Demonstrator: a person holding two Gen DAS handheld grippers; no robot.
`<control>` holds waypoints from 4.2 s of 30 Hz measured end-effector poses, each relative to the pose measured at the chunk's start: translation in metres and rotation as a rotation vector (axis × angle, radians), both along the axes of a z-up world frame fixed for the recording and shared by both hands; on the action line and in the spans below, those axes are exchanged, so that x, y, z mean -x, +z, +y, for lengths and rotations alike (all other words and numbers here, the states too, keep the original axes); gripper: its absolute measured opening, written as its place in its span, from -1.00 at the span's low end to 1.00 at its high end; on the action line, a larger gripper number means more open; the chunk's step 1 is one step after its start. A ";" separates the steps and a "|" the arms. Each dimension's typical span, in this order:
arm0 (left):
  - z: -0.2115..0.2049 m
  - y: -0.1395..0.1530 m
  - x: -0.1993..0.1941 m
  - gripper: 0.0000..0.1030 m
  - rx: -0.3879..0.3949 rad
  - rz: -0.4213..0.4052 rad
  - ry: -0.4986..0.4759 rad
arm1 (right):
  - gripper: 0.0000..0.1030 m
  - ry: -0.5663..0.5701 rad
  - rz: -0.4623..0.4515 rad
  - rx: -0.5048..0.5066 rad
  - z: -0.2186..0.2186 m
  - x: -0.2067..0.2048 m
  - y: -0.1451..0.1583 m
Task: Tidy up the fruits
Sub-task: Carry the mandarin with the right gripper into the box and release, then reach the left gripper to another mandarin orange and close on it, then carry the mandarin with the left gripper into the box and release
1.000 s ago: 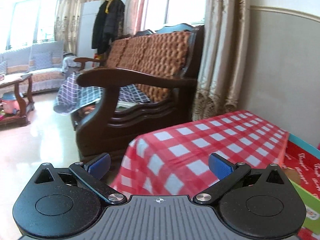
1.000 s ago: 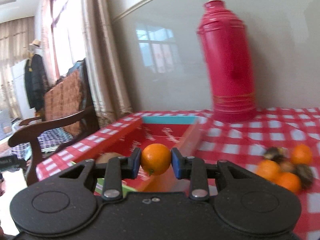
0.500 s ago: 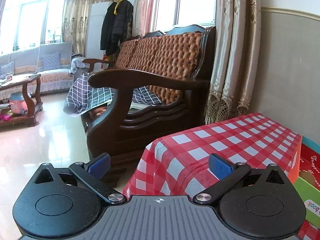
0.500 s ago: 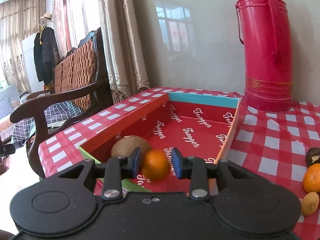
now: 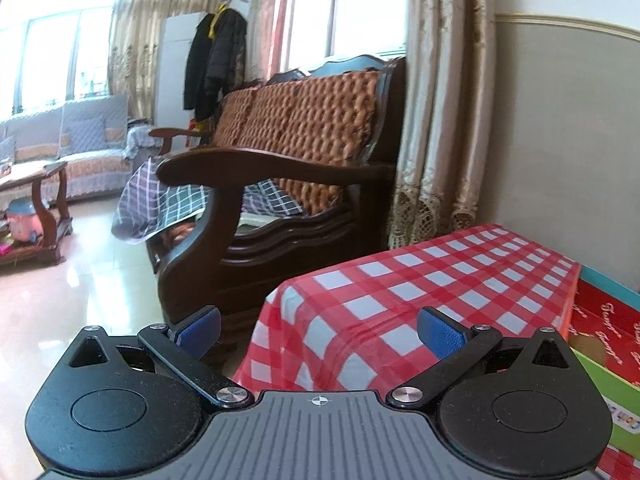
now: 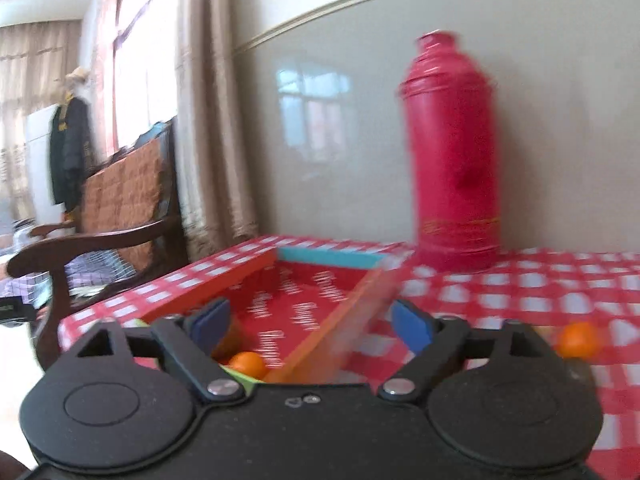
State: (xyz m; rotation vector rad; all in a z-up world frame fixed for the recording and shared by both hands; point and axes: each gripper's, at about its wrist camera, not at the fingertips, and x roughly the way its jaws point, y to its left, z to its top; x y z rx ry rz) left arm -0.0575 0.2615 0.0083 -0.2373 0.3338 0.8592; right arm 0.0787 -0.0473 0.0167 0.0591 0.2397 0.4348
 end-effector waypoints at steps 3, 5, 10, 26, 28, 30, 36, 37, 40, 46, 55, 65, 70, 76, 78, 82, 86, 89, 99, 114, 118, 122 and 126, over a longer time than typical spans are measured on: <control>-0.016 0.003 -0.005 1.00 -0.039 0.002 -0.042 | 0.89 -0.094 -0.016 -0.009 -0.026 0.004 -0.002; -0.032 0.006 -0.009 1.00 -0.079 0.004 -0.078 | 0.89 -0.171 -0.019 0.000 -0.042 0.007 -0.004; -0.074 0.013 -0.020 1.00 -0.183 0.009 -0.204 | 0.89 -0.397 0.033 -0.002 -0.087 0.006 -0.008; -0.246 0.020 -0.074 1.00 -0.383 0.146 -0.955 | 0.89 -0.743 0.081 -0.064 -0.181 0.036 -0.016; -0.267 0.014 -0.082 1.00 -0.408 0.183 -1.020 | 0.89 -0.743 0.096 -0.069 -0.188 0.037 -0.018; -0.286 0.008 -0.091 1.00 -0.413 0.231 -1.076 | 0.89 -0.735 0.107 -0.081 -0.194 0.038 -0.019; -0.303 -0.007 -0.122 0.93 -0.384 0.317 -1.128 | 0.89 -0.725 0.059 -0.120 -0.206 0.053 -0.015; -0.304 -0.009 -0.129 0.69 -0.368 0.334 -1.134 | 0.89 -0.726 0.054 -0.120 -0.208 0.055 -0.015; -0.302 -0.013 -0.143 0.48 -0.321 0.371 -1.142 | 0.89 -0.737 0.062 -0.105 -0.212 0.056 -0.015; -0.303 -0.021 -0.148 0.21 -0.322 0.378 -1.160 | 0.89 -0.766 0.066 -0.138 -0.222 0.061 -0.016; -0.304 -0.022 -0.148 -0.36 -0.313 0.369 -1.168 | 0.89 -0.761 0.078 -0.149 -0.220 0.060 -0.017; -0.301 -0.013 -0.140 -0.36 -0.303 0.324 -1.165 | 0.89 -0.763 0.081 -0.128 -0.213 0.056 -0.017; -0.298 -0.009 -0.138 -0.36 -0.282 0.308 -1.157 | 0.89 -0.789 0.091 -0.103 -0.211 0.054 -0.018; -0.291 -0.003 -0.135 -0.36 -0.251 0.289 -1.144 | 0.89 -0.808 0.103 -0.101 -0.210 0.052 -0.020; -0.288 -0.001 -0.135 -0.36 -0.240 0.285 -1.142 | 0.89 -0.799 0.112 -0.097 -0.208 0.051 -0.021; -0.285 0.003 -0.132 -0.36 -0.228 0.273 -1.138 | 0.89 -0.784 0.110 -0.079 -0.201 0.048 -0.021; -0.281 0.008 -0.130 -0.36 -0.227 0.261 -1.131 | 0.89 -0.770 0.118 -0.083 -0.198 0.045 -0.021; -0.276 0.012 -0.128 -0.36 -0.229 0.245 -1.116 | 0.89 -0.758 0.117 -0.078 -0.194 0.043 -0.021; -0.247 0.033 -0.124 -0.36 -0.239 0.183 -1.032 | 0.89 -0.715 0.124 -0.057 -0.176 0.036 -0.022; -0.183 0.037 -0.141 -0.36 -0.196 0.173 -0.818 | 0.89 -0.681 0.127 -0.021 -0.165 0.030 -0.024; -0.163 0.029 -0.155 -0.35 -0.127 0.206 -0.735 | 0.89 -0.678 0.129 -0.020 -0.165 0.030 -0.024; -0.149 0.017 -0.167 -0.35 -0.075 0.259 -0.664 | 0.89 -0.673 0.130 -0.015 -0.164 0.029 -0.024; -0.141 0.011 -0.172 -0.16 -0.038 0.285 -0.611 | 0.89 -0.670 0.129 -0.014 -0.163 0.029 -0.024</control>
